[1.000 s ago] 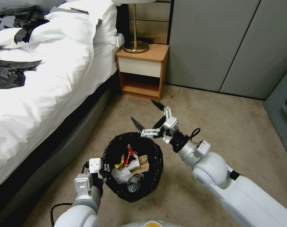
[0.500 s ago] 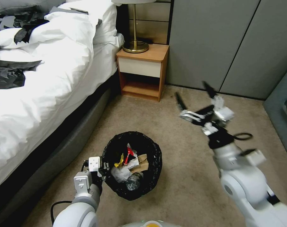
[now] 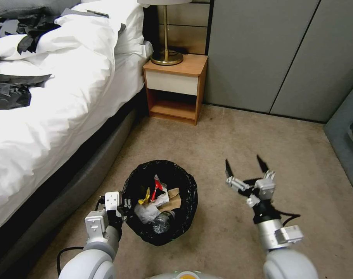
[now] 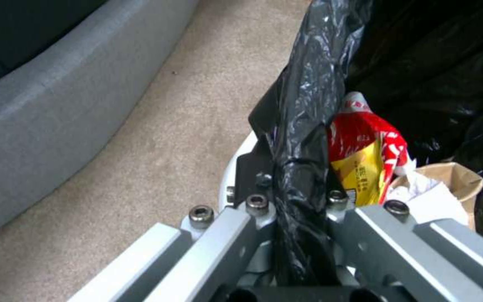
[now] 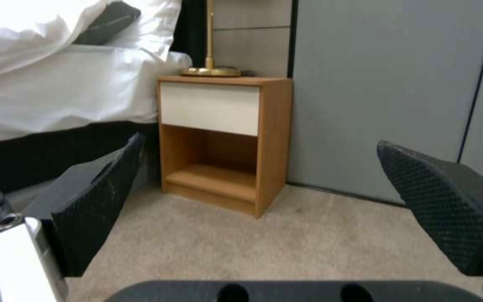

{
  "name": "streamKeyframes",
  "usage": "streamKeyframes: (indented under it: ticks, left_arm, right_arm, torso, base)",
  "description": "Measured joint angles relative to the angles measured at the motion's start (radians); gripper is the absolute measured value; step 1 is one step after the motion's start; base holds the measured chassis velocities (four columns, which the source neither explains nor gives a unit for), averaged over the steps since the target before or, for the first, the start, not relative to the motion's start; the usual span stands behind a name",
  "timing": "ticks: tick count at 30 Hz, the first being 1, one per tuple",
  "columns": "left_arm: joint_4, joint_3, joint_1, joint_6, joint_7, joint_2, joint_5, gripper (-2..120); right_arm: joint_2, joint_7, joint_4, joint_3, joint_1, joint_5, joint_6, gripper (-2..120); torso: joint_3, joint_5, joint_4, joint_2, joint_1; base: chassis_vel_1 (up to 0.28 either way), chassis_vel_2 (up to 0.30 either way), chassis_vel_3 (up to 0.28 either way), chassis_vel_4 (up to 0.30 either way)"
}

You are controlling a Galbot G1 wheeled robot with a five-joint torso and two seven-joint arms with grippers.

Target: Pick up the trash bin, then pick up the garbage from the floor and place it into the trash bin.

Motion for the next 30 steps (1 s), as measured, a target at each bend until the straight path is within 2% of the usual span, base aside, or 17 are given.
streamKeyframes:
  ticks: [6,11,25,30]
  left_arm:
    - [-0.005,0.000,0.009,0.000,0.000,-0.002,0.001,0]
    - [-0.016,0.001,0.039,0.002,0.000,0.002,0.005,0]
    - [-0.024,0.005,0.077,-0.001,0.000,-0.006,0.030,0]
    - [-0.036,0.002,0.097,-0.002,0.001,-0.005,0.037,0]
  right_arm:
    - [-0.003,0.000,-0.002,0.000,0.005,0.000,0.003,100]
    - [-0.046,-0.002,0.022,0.003,-0.001,0.001,-0.012,100]
    - [-0.056,-0.002,0.052,-0.002,0.005,0.006,-0.051,100]
    - [-0.076,-0.006,0.081,0.008,0.017,0.032,-0.103,100]
  torso:
    - [0.000,0.0000,0.0000,0.000,0.000]
    - [0.000,0.0000,0.0000,0.000,0.000]
    - [0.000,0.0001,-0.0001,0.000,0.000]
    - [0.000,0.0001,0.0002,0.000,0.000]
  base:
    - [0.000,0.000,0.000,0.000]
    - [0.017,0.022,0.021,0.022]
    - [0.095,0.090,0.086,0.088]
    - [0.123,0.132,0.116,0.119]
